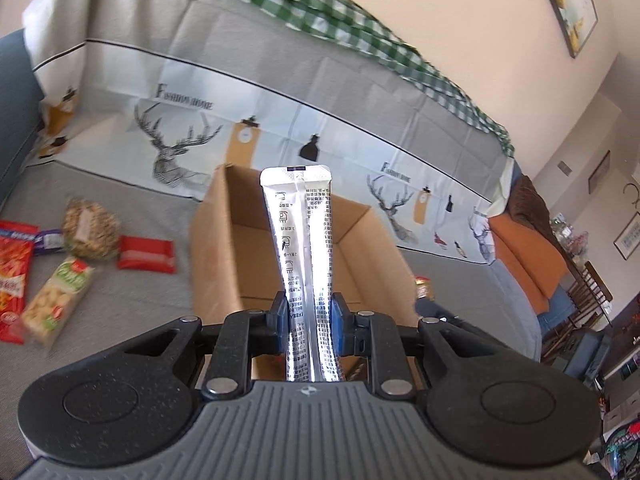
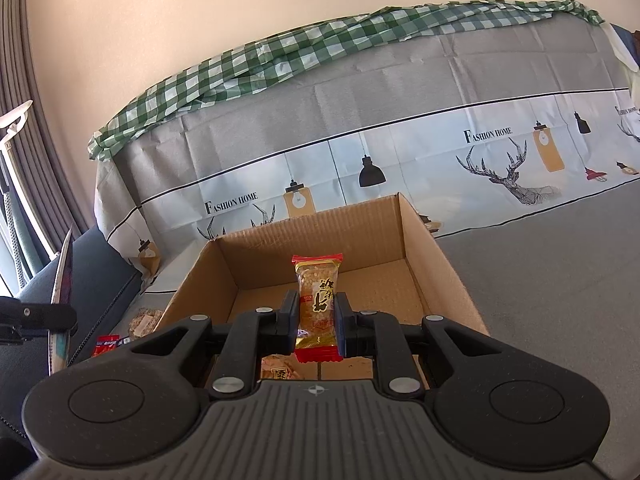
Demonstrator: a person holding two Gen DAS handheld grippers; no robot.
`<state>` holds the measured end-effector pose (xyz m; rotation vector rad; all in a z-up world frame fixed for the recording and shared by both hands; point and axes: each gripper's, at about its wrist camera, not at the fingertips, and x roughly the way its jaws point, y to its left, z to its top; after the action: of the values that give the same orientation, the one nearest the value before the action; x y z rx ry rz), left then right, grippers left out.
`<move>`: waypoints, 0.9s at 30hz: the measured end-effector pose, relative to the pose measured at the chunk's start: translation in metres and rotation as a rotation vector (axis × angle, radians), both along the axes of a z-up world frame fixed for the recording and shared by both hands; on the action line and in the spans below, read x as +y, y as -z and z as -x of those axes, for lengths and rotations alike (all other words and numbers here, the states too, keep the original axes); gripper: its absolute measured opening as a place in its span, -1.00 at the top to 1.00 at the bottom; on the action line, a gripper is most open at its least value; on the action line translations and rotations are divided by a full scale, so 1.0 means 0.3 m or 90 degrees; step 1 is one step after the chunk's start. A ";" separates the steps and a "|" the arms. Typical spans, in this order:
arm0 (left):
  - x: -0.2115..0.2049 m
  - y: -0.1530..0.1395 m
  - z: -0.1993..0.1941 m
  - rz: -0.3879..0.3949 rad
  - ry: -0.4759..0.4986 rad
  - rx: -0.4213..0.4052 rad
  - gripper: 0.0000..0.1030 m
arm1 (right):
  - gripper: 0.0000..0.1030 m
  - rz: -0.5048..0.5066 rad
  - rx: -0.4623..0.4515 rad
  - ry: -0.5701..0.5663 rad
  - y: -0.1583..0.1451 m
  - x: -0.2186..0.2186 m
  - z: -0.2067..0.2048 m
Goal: Organize snacks
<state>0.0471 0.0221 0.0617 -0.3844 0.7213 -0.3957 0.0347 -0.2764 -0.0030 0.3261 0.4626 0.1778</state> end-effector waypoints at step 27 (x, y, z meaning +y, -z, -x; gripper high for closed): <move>-0.234 -0.133 -0.129 0.023 0.036 -0.043 0.55 | 0.64 -0.004 -0.001 0.004 -0.002 -0.003 0.006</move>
<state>0.0858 -0.0481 0.1016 -0.3840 0.6616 -0.4740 0.0330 -0.2773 -0.0026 0.3329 0.4596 0.1735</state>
